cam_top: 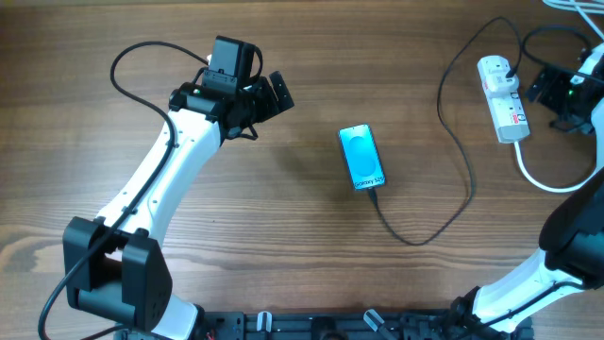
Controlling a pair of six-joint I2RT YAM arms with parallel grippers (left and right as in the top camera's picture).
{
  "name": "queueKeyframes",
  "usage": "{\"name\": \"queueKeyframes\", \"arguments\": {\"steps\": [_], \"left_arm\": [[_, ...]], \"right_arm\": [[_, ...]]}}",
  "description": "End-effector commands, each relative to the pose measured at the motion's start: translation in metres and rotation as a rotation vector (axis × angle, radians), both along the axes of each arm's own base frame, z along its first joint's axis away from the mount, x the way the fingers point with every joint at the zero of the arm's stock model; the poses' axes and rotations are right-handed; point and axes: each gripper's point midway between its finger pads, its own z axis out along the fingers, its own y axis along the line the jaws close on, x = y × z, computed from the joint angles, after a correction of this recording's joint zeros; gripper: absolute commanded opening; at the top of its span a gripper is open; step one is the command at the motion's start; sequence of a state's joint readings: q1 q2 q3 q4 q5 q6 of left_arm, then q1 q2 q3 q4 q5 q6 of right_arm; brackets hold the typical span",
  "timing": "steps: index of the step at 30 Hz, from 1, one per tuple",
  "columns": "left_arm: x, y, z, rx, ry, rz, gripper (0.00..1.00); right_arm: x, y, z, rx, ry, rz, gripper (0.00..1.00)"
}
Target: Plug charger to phone and switch on socket
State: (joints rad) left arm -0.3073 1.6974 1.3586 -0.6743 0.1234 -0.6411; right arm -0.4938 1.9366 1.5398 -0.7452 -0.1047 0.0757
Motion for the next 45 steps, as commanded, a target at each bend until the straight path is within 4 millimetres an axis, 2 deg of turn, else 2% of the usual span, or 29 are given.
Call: {"name": "queueKeyframes", "arguments": {"steps": [1,3,6,20,45], "left_arm": [[0.002,0.006,0.006,0.011,-0.021,0.012,1.00],[0.002,0.006,0.006,0.011,-0.021,0.012,1.00],[0.002,0.005,0.006,0.011,-0.021,0.012,1.00],[0.002,0.005,0.006,0.011,-0.021,0.012,1.00],[0.002,0.006,0.006,0.011,-0.021,0.012,1.00]], "right_arm": [[-0.015,0.018,-0.012,0.037,0.066,0.148,1.00],[-0.018,0.029,-0.019,0.069,0.069,0.203,1.00],[-0.026,0.025,-0.026,0.030,0.109,0.234,1.00],[0.000,0.010,-0.015,-0.050,0.003,0.229,1.00],[0.001,0.009,-0.014,-0.052,0.000,0.230,1.00]]}}
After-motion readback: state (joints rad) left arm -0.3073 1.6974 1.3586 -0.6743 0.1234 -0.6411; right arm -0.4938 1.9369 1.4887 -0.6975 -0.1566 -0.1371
